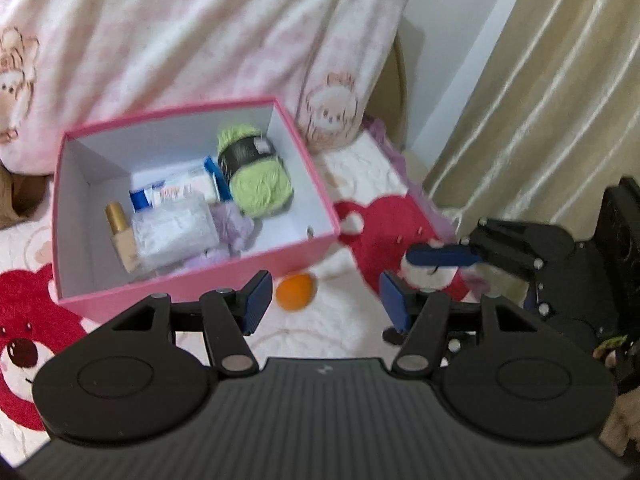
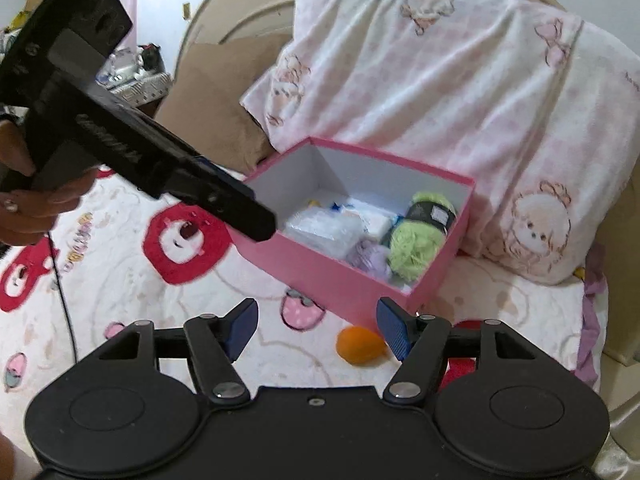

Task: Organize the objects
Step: 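Move the left tool down to the orange makeup sponge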

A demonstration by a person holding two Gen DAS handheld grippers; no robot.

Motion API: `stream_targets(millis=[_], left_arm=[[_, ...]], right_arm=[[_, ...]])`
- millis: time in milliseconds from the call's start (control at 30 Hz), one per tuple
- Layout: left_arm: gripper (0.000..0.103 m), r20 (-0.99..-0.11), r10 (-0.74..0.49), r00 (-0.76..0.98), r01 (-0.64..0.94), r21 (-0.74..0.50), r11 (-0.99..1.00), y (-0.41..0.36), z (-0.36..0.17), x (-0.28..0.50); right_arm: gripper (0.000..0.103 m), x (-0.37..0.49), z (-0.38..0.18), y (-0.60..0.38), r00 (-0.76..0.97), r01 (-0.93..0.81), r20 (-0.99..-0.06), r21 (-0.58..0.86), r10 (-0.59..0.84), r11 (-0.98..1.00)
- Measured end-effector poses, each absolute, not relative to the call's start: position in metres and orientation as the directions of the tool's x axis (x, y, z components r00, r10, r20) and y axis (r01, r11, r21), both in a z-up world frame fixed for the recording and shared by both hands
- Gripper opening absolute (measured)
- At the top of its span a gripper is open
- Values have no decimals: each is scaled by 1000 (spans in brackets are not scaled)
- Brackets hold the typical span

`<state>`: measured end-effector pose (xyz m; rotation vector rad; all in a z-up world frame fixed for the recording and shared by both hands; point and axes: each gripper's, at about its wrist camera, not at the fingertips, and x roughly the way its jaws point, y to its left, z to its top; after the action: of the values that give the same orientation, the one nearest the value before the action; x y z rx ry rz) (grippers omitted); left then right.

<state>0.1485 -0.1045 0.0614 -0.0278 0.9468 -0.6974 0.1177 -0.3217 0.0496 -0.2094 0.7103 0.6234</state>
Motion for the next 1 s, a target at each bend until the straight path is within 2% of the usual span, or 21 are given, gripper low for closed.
stream_targets(millis=[200,633,833,1000], left_arm=[[58,-757,-536,373,518,-310,797,-108,24,153],[58,-741,-550,387,444,-373,815,-129,-57,164],[58,-730,-558,394,390,-416,821,-132,-77,174],[57,-741,-541,398,373,-407,834,-141,-97,182]], right_arm=[[72,116,14,-310,579,-632,-681,-28,448,774],[72,155,-46,-304,585,-580,-684,23,436,814],[72,166,-72,-302,587,-564,-705,-3,398,826],[72,180,-88,-304,582,-530,-703,53,408,847]])
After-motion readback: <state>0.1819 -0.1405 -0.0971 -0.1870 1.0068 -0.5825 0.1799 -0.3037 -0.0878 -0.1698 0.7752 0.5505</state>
